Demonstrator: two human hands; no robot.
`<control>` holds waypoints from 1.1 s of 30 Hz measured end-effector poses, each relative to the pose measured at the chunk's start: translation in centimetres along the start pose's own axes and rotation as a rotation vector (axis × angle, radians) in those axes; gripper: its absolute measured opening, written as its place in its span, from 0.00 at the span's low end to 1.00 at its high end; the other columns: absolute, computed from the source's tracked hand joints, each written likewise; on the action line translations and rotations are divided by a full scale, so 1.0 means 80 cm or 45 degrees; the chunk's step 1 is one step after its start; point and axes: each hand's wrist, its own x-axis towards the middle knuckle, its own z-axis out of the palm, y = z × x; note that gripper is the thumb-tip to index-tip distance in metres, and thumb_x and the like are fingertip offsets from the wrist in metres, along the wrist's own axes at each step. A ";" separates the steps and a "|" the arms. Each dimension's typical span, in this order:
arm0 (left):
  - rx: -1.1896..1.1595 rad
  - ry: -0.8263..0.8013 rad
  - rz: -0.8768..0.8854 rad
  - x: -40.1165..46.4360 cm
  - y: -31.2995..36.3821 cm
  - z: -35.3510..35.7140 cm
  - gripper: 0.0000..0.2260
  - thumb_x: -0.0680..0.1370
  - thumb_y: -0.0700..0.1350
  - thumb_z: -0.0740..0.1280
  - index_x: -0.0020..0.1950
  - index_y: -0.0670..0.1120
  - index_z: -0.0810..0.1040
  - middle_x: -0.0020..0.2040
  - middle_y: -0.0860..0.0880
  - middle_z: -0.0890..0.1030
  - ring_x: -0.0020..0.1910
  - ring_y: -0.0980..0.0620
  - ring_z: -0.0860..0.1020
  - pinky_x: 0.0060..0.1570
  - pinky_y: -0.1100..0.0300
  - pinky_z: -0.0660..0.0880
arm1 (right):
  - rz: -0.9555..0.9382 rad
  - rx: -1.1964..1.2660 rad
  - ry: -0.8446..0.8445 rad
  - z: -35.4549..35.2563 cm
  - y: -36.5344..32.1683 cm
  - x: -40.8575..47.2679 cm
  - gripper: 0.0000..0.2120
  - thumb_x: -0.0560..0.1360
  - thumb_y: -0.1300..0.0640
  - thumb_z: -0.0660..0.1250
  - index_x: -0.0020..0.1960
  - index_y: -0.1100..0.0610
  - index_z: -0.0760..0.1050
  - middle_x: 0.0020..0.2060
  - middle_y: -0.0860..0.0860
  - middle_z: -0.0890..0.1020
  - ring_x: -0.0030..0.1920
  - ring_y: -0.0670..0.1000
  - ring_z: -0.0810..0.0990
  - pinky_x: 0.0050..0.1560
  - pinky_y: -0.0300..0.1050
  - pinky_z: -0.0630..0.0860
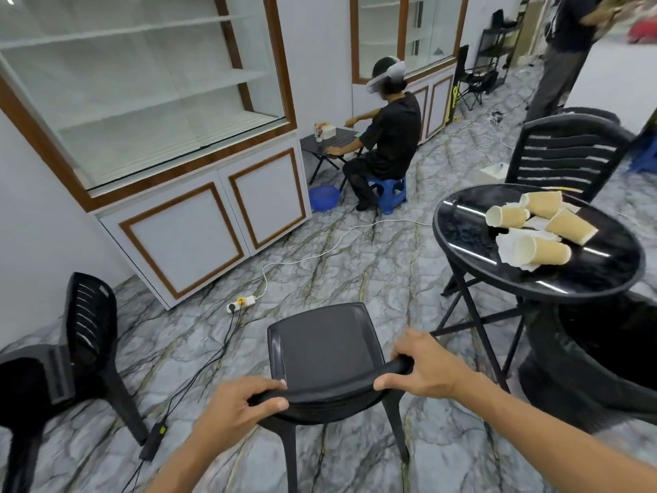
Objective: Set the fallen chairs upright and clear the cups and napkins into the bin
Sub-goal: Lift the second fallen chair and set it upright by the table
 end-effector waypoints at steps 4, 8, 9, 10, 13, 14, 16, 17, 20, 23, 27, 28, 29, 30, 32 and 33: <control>0.077 -0.167 0.144 0.039 0.000 -0.013 0.21 0.71 0.73 0.62 0.51 0.61 0.83 0.45 0.59 0.84 0.45 0.57 0.80 0.47 0.56 0.74 | 0.159 -0.042 0.099 0.009 -0.001 -0.032 0.33 0.62 0.20 0.64 0.35 0.52 0.71 0.37 0.49 0.73 0.42 0.49 0.70 0.44 0.43 0.69; 0.071 -0.281 0.300 0.076 0.010 -0.022 0.17 0.73 0.69 0.65 0.50 0.59 0.83 0.41 0.55 0.84 0.41 0.53 0.80 0.43 0.57 0.73 | 0.243 -0.102 0.146 0.013 -0.014 -0.061 0.31 0.64 0.19 0.59 0.35 0.47 0.67 0.37 0.43 0.68 0.43 0.43 0.66 0.45 0.39 0.63; 0.089 -0.307 0.346 0.086 0.012 -0.023 0.15 0.73 0.67 0.66 0.49 0.59 0.83 0.40 0.55 0.84 0.40 0.53 0.79 0.42 0.56 0.73 | 0.265 -0.112 0.163 0.012 -0.019 -0.066 0.29 0.64 0.19 0.58 0.36 0.46 0.67 0.37 0.42 0.68 0.43 0.40 0.65 0.45 0.37 0.63; 0.109 -0.329 0.395 0.096 0.014 -0.023 0.14 0.74 0.67 0.66 0.49 0.60 0.83 0.39 0.55 0.83 0.39 0.52 0.79 0.41 0.56 0.72 | 0.286 -0.126 0.180 0.010 -0.023 -0.070 0.27 0.65 0.19 0.58 0.36 0.44 0.66 0.38 0.42 0.68 0.43 0.40 0.65 0.45 0.37 0.62; 0.104 -0.352 0.468 0.129 0.014 -0.025 0.18 0.71 0.72 0.64 0.48 0.62 0.83 0.43 0.60 0.83 0.44 0.55 0.78 0.45 0.64 0.71 | 0.334 -0.154 0.240 0.012 -0.028 -0.075 0.24 0.67 0.22 0.59 0.35 0.42 0.60 0.35 0.41 0.67 0.42 0.39 0.64 0.41 0.35 0.62; 0.096 -0.345 0.480 0.139 0.013 -0.025 0.19 0.69 0.74 0.64 0.48 0.63 0.83 0.45 0.61 0.83 0.47 0.57 0.78 0.46 0.67 0.71 | 0.358 -0.163 0.269 0.014 -0.026 -0.076 0.25 0.67 0.21 0.59 0.34 0.42 0.59 0.34 0.41 0.67 0.42 0.41 0.64 0.40 0.35 0.61; 0.108 -0.342 0.512 0.158 0.013 -0.022 0.20 0.69 0.75 0.63 0.48 0.64 0.82 0.45 0.60 0.84 0.49 0.59 0.78 0.48 0.69 0.70 | 0.405 -0.199 0.323 0.017 -0.019 -0.074 0.29 0.67 0.20 0.57 0.34 0.46 0.61 0.33 0.42 0.67 0.42 0.44 0.65 0.39 0.36 0.61; 0.109 -0.341 0.521 0.169 0.013 -0.021 0.19 0.69 0.74 0.63 0.49 0.64 0.82 0.45 0.58 0.84 0.49 0.59 0.77 0.48 0.68 0.70 | 0.429 -0.223 0.336 0.017 -0.015 -0.071 0.30 0.68 0.20 0.57 0.34 0.48 0.62 0.33 0.44 0.68 0.42 0.45 0.65 0.39 0.36 0.61; 0.088 -0.343 0.530 0.203 0.008 -0.017 0.19 0.70 0.72 0.65 0.49 0.61 0.84 0.44 0.59 0.84 0.48 0.58 0.78 0.48 0.64 0.71 | 0.492 -0.247 0.350 0.013 -0.007 -0.059 0.35 0.68 0.20 0.54 0.36 0.54 0.68 0.33 0.45 0.69 0.42 0.45 0.65 0.40 0.36 0.62; 0.059 -0.367 0.539 0.229 0.007 -0.017 0.17 0.71 0.70 0.66 0.47 0.60 0.84 0.42 0.57 0.83 0.45 0.56 0.79 0.45 0.63 0.71 | 0.520 -0.220 0.380 0.007 -0.005 -0.043 0.35 0.67 0.19 0.53 0.35 0.54 0.66 0.33 0.45 0.67 0.41 0.45 0.63 0.40 0.33 0.63; -0.036 -0.331 0.600 0.249 0.016 -0.022 0.25 0.69 0.74 0.63 0.44 0.56 0.84 0.44 0.51 0.83 0.45 0.52 0.78 0.42 0.67 0.70 | 0.513 -0.216 0.371 -0.001 0.005 -0.014 0.34 0.67 0.19 0.50 0.34 0.51 0.62 0.32 0.44 0.67 0.41 0.46 0.63 0.39 0.37 0.62; -0.045 -0.312 0.613 0.251 0.017 -0.023 0.25 0.69 0.75 0.62 0.43 0.56 0.84 0.43 0.50 0.84 0.45 0.51 0.78 0.42 0.66 0.71 | 0.515 -0.207 0.378 -0.003 0.009 -0.006 0.35 0.67 0.19 0.50 0.34 0.52 0.64 0.33 0.45 0.68 0.42 0.46 0.64 0.40 0.39 0.62; -0.053 -0.293 0.622 0.254 0.017 -0.023 0.24 0.70 0.75 0.61 0.43 0.58 0.84 0.43 0.49 0.84 0.45 0.50 0.79 0.42 0.63 0.72 | 0.519 -0.199 0.383 -0.004 0.012 0.000 0.37 0.66 0.18 0.49 0.35 0.54 0.66 0.33 0.46 0.69 0.43 0.47 0.65 0.42 0.40 0.63; -0.063 -0.272 0.613 0.257 0.015 -0.024 0.21 0.70 0.75 0.62 0.42 0.61 0.83 0.43 0.50 0.84 0.44 0.51 0.79 0.43 0.61 0.73 | 0.513 -0.199 0.373 -0.006 0.015 0.008 0.38 0.67 0.18 0.49 0.36 0.55 0.68 0.34 0.47 0.71 0.43 0.47 0.65 0.43 0.40 0.63; -0.062 -0.233 0.559 0.264 0.006 -0.025 0.13 0.69 0.73 0.64 0.43 0.68 0.81 0.45 0.58 0.84 0.46 0.55 0.81 0.45 0.61 0.74 | 0.492 -0.207 0.337 -0.011 0.020 0.025 0.39 0.68 0.20 0.50 0.37 0.58 0.70 0.35 0.50 0.73 0.43 0.48 0.66 0.42 0.41 0.62; -0.054 -0.218 0.533 0.267 0.002 -0.026 0.10 0.69 0.71 0.64 0.43 0.70 0.81 0.47 0.63 0.84 0.47 0.59 0.80 0.46 0.64 0.74 | 0.485 -0.203 0.334 -0.013 0.021 0.035 0.39 0.69 0.21 0.52 0.37 0.59 0.70 0.34 0.50 0.73 0.42 0.49 0.66 0.41 0.42 0.62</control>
